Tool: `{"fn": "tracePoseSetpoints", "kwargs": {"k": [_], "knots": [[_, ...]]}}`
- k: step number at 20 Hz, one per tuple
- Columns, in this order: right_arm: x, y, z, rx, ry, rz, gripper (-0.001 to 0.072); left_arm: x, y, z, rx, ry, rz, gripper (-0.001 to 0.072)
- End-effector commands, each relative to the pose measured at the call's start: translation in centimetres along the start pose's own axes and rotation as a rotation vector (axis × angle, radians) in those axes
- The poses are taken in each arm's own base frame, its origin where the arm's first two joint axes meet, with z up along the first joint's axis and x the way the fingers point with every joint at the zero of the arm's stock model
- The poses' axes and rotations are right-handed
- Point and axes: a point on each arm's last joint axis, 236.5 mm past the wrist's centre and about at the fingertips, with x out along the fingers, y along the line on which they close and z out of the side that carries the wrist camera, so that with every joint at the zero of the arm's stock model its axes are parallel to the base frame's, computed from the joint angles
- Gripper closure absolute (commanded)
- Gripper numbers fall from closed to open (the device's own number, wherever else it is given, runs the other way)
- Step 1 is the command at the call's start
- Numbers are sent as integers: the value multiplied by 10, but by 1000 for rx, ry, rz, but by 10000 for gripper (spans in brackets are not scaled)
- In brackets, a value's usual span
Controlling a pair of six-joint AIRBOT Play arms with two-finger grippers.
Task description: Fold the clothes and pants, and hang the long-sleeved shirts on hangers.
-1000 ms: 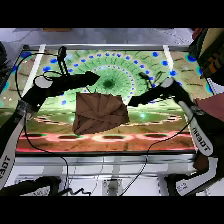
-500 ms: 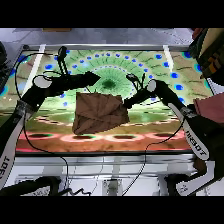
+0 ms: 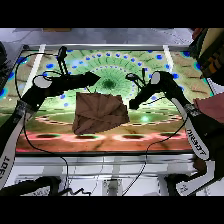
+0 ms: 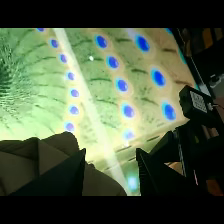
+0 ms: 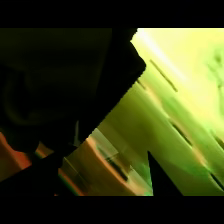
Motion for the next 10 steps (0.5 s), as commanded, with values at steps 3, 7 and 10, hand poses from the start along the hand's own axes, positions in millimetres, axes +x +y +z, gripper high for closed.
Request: {"fn": "tracePoseSetpoints", "kwargs": {"k": [3,7,10], "knots": [[8,27,20,-21,-26,-1,83,0,-1,-2,1,8,-5,366],[15,28,30,59,-54,-7,83,0,-1,-2,0,8,-5,366],[32,28,28,130,-30,2,83,0,-1,-2,0,8,-5,366]]}}
